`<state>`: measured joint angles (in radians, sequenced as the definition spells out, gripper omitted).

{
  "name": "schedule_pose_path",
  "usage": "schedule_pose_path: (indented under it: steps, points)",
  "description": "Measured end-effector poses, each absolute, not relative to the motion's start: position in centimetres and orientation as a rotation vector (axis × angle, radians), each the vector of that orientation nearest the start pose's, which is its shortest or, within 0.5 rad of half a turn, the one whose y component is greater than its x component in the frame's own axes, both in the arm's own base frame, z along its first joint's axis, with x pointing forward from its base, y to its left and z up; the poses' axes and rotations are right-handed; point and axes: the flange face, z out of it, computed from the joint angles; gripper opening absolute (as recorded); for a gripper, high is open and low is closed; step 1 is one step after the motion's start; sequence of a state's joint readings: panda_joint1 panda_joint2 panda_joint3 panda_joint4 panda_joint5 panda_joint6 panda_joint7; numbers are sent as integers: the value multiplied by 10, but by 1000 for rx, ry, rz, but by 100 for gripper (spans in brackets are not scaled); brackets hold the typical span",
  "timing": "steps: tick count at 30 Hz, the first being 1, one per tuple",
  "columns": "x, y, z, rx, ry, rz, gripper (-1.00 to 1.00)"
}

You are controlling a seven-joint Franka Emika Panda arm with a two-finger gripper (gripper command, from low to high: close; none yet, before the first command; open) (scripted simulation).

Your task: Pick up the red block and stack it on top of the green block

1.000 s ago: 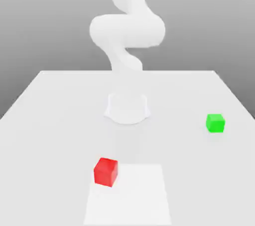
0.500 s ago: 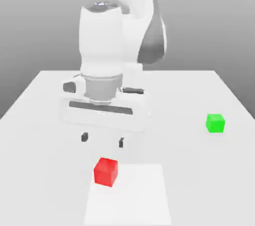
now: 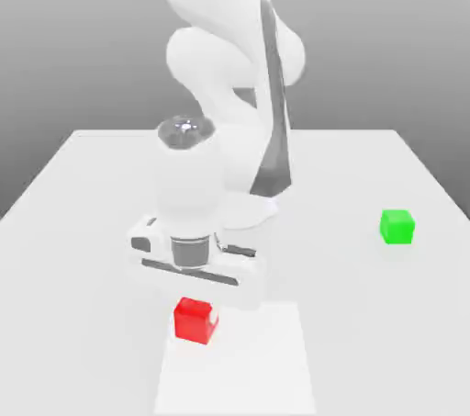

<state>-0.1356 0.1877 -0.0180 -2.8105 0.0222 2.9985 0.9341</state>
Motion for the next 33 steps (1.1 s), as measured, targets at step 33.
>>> schedule_pose_path:
  steps: [33]
  points:
    - [97, 325, 230, -3037, -833, -15, -100]
